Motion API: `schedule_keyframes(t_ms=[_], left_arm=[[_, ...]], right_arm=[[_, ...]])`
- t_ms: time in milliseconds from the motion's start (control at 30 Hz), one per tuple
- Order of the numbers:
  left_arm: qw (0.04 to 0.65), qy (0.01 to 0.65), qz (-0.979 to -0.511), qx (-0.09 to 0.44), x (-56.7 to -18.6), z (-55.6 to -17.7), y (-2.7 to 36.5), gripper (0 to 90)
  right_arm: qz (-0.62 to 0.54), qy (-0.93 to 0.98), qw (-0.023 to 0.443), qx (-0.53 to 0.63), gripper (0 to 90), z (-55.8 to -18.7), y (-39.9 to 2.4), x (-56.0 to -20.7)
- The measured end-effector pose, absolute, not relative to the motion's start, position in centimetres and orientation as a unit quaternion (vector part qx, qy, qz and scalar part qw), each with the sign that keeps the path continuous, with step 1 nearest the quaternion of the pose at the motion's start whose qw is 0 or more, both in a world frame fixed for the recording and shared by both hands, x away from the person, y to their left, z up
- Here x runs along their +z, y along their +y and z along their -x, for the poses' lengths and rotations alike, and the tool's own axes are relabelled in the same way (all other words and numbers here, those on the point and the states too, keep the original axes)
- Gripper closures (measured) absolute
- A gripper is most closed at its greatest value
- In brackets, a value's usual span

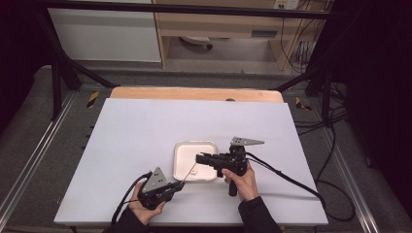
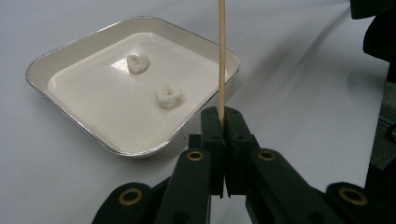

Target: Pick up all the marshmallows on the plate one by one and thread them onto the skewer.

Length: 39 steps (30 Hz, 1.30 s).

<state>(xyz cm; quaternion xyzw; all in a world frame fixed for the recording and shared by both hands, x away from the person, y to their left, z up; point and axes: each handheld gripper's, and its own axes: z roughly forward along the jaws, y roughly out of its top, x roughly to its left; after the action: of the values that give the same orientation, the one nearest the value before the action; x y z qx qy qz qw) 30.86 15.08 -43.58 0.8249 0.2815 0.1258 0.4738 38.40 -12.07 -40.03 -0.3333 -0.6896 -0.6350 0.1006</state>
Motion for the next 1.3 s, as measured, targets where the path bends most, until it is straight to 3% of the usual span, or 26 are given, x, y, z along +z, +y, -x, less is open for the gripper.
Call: schedule_keyframes(t_ms=[633,800,1100,1167,1300], left_arm=[[0.485,0.278,-0.82,0.122,-43.6,-30.8,14.4,88.4],[0.487,0.283,-0.816,0.13,-43.1,-31.0,14.3,88.4],[0.482,0.29,-0.817,0.127,-43.3,-31.1,14.2,88.3],[0.485,0.293,-0.814,0.126,-43.3,-31.2,14.2,88.3],[0.486,0.302,-0.811,0.123,-43.4,-31.3,14.6,88.3]], right_arm=[[0.324,-0.703,0.093,-0.627,79.7,-37.6,-11.9,-40.3],[0.313,-0.734,0.116,-0.591,78.9,-37.2,-10.1,-42.1],[0.316,-0.742,0.109,-0.581,76.9,-37.0,-9.5,-42.9],[0.319,-0.742,0.106,-0.581,74.2,-37.0,-9.5,-42.8],[0.324,-0.736,0.076,-0.589,54.2,-36.9,-9.9,-42.1]])
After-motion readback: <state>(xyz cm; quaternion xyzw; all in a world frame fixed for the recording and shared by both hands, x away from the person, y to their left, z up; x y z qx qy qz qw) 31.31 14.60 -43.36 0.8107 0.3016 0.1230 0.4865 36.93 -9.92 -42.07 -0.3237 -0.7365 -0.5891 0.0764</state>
